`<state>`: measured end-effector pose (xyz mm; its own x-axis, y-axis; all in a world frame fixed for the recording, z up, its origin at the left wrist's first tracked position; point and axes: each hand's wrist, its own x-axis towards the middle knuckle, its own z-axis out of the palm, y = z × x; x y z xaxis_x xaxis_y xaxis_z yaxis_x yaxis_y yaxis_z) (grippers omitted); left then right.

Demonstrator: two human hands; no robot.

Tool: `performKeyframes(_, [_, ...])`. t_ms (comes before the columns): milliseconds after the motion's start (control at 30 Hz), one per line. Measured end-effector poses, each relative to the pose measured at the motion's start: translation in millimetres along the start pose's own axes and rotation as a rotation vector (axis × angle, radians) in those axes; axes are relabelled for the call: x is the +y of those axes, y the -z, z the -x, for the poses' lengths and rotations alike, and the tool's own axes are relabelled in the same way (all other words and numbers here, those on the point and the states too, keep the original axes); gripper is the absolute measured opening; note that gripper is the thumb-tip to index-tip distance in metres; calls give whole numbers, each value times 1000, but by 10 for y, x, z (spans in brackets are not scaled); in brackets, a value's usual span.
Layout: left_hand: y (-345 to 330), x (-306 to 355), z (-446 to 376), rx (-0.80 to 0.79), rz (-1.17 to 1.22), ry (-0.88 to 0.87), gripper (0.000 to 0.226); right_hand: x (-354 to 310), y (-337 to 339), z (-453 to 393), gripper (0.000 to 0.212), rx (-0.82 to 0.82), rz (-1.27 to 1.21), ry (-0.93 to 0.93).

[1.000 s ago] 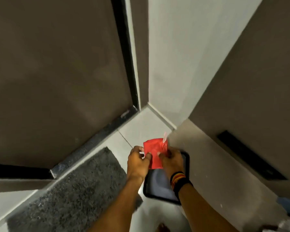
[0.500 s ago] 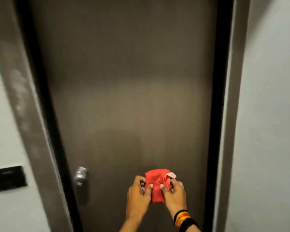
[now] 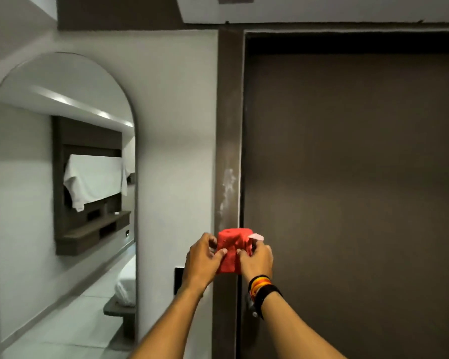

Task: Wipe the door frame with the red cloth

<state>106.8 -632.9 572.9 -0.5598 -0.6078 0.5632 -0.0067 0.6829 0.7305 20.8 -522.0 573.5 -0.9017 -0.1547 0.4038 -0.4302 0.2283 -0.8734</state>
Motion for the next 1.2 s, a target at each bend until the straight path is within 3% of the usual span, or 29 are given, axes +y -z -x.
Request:
performKeyframes(200, [-91,-611,-57,-69,-53,56,26,332,-509,181,27,143,95,-19])
performKeyframes(300, [-252,-833,-77,-110,-123,64,29,475,-658,196,42,249,127,-9])
performKeyframes(400, [-328,-978,-105,-116,-129,59,28,615,-850,205,62,347,196,156])
performKeyframes(500, [-271,-1050,-185,-135,-164,-16,29,728,-1023,231,72,283,347,362])
performKeyframes(567, [-178,-1140,-261,-141,-233,-158,30,825,-1105,225,79,222,397,418])
performKeyframes(700, [56,-1328,-503,71,-406,-550,20,1045,-1226,222,74,134,401,548])
performKeyframes(767, [77,-1329,-710,227,-466,-653,26,1141,-1319,211,73,105,403,548])
performKeyframes(867, [41,-1084,-1109,337,-460,-670,44,1251,-1444,102,72,170,451,540])
performKeyframes(1000, [-65,-696,-1631,326,-522,-693,56,1338,-1537,-52,69,258,466,616])
performKeyframes(1133, [-144,-727,-1816,386,-647,-748,63,1237,-1492,-219,64,328,448,697])
performKeyframes(1200, [-151,-728,-1833,390,-644,-762,65,1025,-1399,-326,66,267,424,718])
